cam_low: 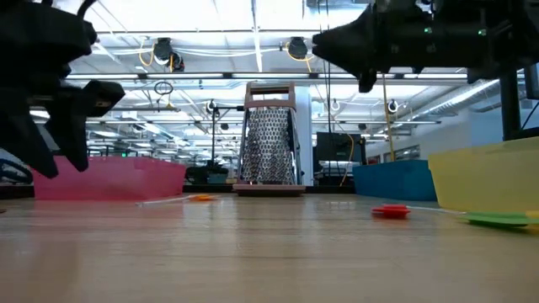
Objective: Pick & Place Kitchen Items
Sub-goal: Put the yellow knife into the blue bin
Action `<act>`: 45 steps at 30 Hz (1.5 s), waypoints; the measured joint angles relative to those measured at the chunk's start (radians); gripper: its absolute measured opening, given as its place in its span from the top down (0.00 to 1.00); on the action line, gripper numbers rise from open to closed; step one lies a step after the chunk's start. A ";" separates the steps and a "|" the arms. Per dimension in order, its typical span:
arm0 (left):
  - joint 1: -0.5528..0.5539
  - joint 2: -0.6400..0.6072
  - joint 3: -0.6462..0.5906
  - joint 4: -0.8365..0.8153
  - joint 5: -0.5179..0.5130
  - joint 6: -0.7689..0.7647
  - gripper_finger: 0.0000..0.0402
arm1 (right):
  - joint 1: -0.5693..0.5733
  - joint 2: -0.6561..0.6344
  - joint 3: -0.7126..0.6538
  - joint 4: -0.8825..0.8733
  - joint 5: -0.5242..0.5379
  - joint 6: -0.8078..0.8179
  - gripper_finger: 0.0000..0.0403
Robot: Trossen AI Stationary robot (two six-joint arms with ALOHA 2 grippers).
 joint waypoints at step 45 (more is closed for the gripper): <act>-0.128 0.302 0.004 0.336 0.217 0.036 0.72 | 0.090 0.026 0.000 0.047 -0.119 -0.228 0.55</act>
